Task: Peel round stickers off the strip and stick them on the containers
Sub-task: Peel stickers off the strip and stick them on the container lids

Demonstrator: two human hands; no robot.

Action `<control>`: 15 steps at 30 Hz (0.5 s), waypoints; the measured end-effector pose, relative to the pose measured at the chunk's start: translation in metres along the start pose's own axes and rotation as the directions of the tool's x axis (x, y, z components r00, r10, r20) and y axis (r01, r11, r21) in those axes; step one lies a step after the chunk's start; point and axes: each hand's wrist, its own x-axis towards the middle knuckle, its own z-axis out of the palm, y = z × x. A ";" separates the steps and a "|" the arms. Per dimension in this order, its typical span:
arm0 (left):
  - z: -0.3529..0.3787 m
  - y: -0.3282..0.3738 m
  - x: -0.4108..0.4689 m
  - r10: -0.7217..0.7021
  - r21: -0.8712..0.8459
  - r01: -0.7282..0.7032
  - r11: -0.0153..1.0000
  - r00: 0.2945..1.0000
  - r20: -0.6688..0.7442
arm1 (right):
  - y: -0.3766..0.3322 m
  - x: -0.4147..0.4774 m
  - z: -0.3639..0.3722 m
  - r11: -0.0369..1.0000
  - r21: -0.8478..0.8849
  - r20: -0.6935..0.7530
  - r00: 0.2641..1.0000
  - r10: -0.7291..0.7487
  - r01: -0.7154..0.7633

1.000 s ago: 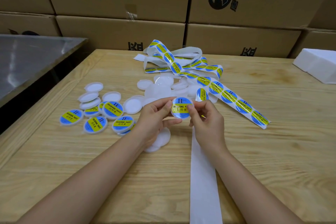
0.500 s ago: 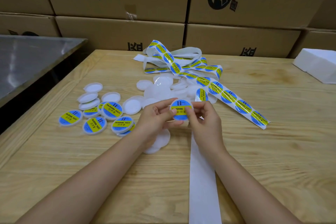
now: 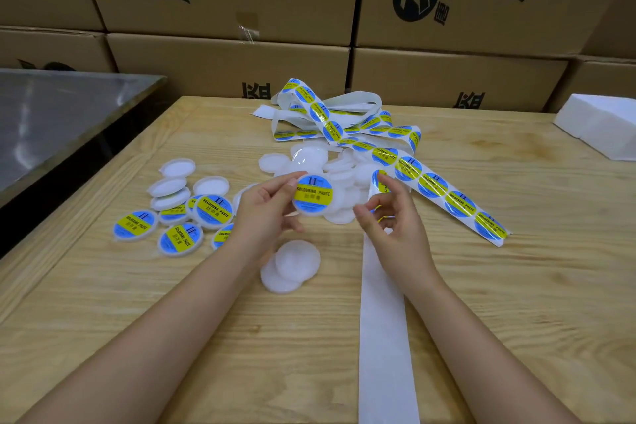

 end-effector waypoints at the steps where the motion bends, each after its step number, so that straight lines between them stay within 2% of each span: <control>1: -0.005 0.001 0.003 0.042 0.070 -0.037 0.997 0.997 -0.072 | 0.001 0.002 -0.002 0.998 -0.055 -0.030 0.999 -0.010 0.009; 3: -0.017 0.003 0.008 0.192 0.319 -0.131 0.939 0.966 -0.170 | 0.006 0.006 -0.010 0.973 -0.231 -0.061 0.997 -0.038 0.023; 5: -0.032 0.004 0.011 0.373 0.618 -0.213 0.757 0.917 -0.141 | 0.012 0.010 -0.019 0.895 -0.445 0.005 0.999 -0.039 0.037; 7: -0.048 0.007 0.012 0.486 0.790 -0.191 0.582 0.861 -0.150 | 0.018 0.012 -0.024 0.816 -0.575 0.099 0.995 0.011 0.048; 9: -0.065 0.012 0.016 0.578 0.855 -0.129 0.502 0.786 -0.221 | 0.021 0.011 -0.026 0.781 -0.624 0.119 0.991 0.056 0.031; 11: -0.082 0.016 0.022 0.620 0.883 -0.054 0.466 0.732 -0.283 | 0.022 0.010 -0.026 0.758 -0.652 0.106 0.992 0.063 0.022; 15: -0.108 0.016 0.031 0.566 0.871 0.104 0.481 0.721 -0.399 | 0.021 0.011 -0.027 0.754 -0.656 0.064 0.997 0.049 0.005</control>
